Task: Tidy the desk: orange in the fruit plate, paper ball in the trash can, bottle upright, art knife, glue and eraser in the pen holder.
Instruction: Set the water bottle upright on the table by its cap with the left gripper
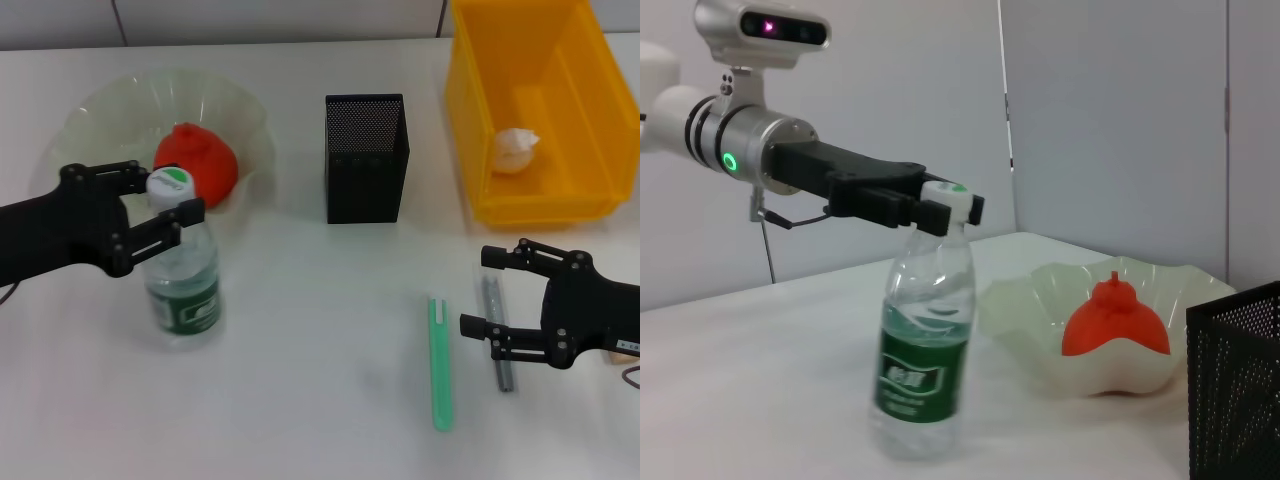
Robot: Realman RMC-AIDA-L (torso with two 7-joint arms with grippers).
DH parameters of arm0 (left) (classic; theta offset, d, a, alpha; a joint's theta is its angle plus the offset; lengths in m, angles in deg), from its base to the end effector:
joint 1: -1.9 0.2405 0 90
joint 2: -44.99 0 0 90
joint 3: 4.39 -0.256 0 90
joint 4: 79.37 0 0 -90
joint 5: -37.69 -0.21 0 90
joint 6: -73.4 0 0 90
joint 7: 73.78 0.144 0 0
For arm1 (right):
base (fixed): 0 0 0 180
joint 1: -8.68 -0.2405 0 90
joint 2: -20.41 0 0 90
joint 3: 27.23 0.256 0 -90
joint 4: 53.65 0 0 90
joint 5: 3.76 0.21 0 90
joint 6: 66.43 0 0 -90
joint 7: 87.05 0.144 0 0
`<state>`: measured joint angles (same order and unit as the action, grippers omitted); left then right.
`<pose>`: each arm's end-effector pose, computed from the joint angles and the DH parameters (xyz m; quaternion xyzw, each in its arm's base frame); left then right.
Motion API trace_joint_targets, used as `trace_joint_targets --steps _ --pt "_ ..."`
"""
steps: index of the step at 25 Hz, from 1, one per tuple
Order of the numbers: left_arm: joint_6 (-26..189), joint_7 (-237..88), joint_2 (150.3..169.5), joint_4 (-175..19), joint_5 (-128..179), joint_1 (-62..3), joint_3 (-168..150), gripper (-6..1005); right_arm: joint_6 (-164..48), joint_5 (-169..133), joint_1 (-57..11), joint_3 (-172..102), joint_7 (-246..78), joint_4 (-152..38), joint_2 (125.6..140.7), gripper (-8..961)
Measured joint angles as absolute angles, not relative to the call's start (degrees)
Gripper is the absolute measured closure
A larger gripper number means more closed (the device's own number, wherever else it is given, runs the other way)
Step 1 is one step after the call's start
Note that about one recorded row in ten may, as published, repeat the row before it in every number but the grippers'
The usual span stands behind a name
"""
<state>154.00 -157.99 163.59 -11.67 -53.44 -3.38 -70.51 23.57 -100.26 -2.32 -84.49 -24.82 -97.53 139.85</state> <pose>-0.2597 0.2792 0.0367 -0.9282 -0.1673 -0.2456 0.2239 0.2985 0.2515 -0.0071 -0.9406 0.1328 0.2616 0.1707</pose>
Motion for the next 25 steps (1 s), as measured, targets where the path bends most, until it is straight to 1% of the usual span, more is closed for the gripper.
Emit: trace_joint_targets --steps 4,15,25 --pt "158.7 -151.1 163.59 -16.6 -50.4 -3.5 -66.1 552 23.6 -100.3 -2.3 -84.6 -24.0 -98.0 139.86 113" --pt "158.7 -148.9 163.48 -18.0 -50.1 -3.9 -65.2 548 23.6 -100.3 -2.6 -86.2 -22.8 -99.0 139.94 114" --pt "159.2 -148.0 163.48 -23.5 -50.1 -6.4 -62.8 541 23.6 -100.3 -2.6 -86.2 -22.7 -99.1 139.95 114"
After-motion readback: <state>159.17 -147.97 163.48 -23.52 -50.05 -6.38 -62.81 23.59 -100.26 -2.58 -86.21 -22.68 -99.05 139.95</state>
